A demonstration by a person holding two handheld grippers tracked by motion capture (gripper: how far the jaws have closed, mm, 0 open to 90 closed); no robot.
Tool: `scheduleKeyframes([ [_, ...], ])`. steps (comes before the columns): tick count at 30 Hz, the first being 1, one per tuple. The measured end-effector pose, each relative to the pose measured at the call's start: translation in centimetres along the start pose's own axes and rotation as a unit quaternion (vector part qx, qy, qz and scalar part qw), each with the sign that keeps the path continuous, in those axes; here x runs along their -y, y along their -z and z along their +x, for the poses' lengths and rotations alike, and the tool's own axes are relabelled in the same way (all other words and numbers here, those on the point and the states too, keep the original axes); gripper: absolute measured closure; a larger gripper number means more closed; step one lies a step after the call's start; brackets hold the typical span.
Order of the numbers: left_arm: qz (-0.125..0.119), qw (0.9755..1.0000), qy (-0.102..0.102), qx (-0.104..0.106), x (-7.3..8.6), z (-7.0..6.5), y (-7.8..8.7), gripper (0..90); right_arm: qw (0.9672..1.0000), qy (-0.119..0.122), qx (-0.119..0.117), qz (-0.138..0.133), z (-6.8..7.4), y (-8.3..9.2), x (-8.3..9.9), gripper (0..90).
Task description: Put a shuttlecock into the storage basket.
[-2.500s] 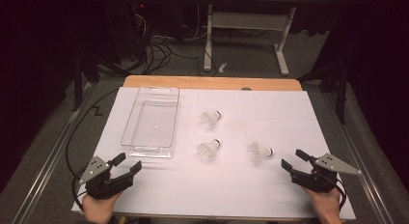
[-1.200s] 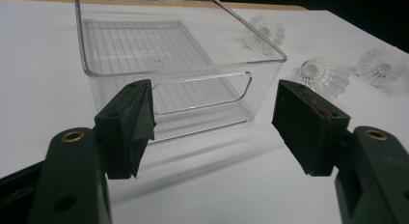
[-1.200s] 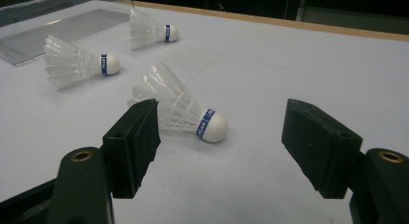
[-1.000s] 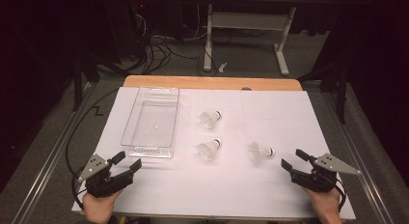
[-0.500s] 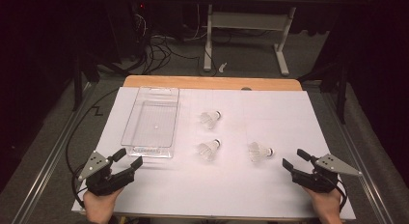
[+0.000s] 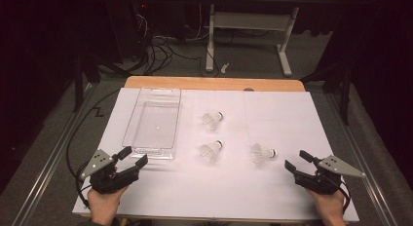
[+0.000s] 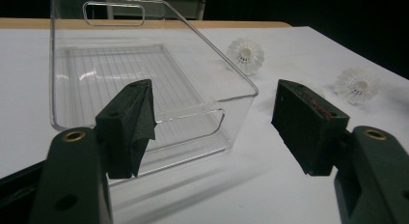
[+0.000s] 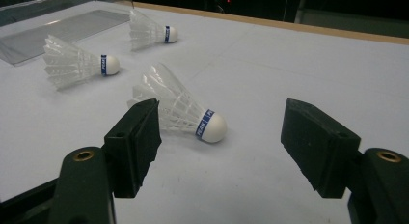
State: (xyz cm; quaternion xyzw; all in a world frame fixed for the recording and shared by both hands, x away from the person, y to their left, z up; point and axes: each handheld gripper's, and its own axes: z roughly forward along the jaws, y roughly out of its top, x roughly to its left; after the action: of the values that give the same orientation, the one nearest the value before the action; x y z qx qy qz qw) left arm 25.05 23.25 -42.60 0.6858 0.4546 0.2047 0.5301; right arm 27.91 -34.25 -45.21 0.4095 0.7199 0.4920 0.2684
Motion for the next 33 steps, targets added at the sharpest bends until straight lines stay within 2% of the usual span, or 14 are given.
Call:
scheduleKeyframes([
  [6,0.006,0.9999,0.002,0.011,-0.1,-0.1,-0.4,33.0,1.0,-0.003,-0.003,-0.004,0.0,0.1,0.0,30.5],
  [33,0.01,0.9997,-0.008,0.023,-1.0,-0.6,-2.0,33.3,0.9999,-0.009,-0.005,-0.001,-0.2,0.0,0.1,30.3],
])
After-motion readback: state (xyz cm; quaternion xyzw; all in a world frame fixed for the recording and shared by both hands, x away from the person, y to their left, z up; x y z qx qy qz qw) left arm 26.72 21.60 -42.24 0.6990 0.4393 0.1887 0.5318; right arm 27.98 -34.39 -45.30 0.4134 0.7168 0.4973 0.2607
